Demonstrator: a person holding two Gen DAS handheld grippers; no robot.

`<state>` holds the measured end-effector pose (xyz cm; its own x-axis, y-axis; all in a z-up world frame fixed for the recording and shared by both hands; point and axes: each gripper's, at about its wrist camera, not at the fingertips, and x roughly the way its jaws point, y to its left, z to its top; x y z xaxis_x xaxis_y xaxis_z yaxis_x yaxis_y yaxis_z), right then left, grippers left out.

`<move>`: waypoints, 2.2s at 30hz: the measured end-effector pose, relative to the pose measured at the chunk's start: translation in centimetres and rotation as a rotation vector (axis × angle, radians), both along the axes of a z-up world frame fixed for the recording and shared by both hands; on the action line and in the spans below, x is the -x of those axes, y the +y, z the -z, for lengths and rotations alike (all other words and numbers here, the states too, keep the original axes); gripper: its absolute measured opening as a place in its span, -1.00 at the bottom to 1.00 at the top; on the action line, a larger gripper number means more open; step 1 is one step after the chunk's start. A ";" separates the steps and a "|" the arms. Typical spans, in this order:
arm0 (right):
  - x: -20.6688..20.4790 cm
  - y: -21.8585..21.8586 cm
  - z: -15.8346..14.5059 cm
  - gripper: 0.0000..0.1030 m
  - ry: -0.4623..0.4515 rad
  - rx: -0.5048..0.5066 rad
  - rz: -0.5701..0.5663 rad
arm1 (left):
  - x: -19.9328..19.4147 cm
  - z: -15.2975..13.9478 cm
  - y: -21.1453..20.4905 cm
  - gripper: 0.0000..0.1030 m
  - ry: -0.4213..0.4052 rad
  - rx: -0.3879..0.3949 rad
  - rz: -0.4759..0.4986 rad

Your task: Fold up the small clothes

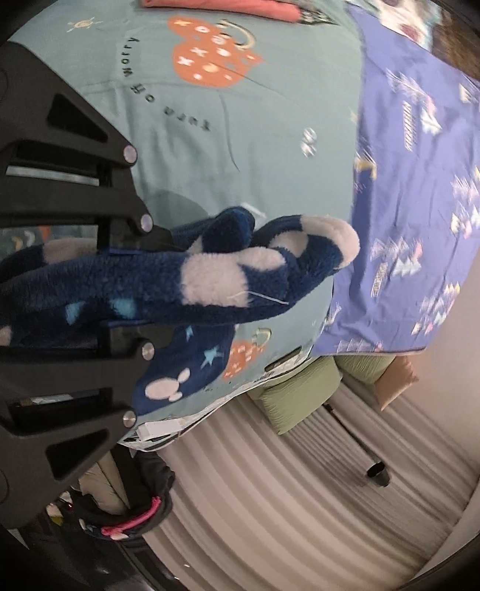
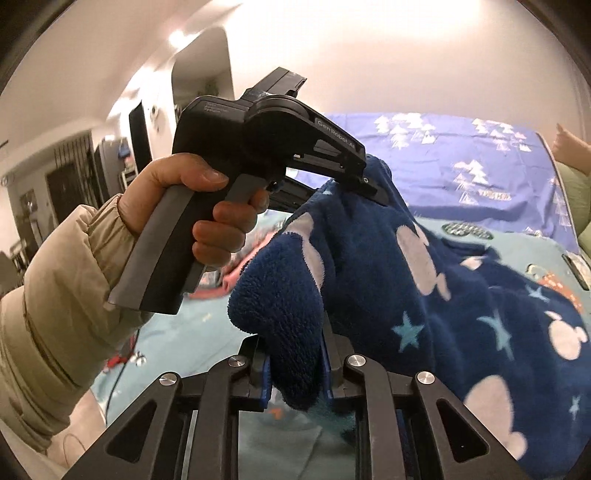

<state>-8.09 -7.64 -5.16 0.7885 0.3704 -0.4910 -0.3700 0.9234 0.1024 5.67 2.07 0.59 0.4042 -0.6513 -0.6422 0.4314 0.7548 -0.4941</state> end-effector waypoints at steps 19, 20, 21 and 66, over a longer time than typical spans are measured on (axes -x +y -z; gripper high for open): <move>6.1 -13.4 -3.6 -0.66 -0.104 -0.288 0.241 | 3.0 -3.8 -21.1 -0.51 -0.132 -0.330 0.185; 6.6 -14.6 -3.5 -0.66 -0.101 -0.309 0.261 | 3.1 -3.6 -22.1 -0.51 -0.133 -0.347 0.194; 6.8 -15.2 -3.5 -0.66 -0.098 -0.321 0.275 | 3.2 -3.3 -23.4 -0.51 -0.131 -0.371 0.199; 11.0 -28.7 5.7 -0.67 0.196 -0.754 0.520 | 8.0 -1.8 -33.0 -0.10 -0.340 -0.463 0.297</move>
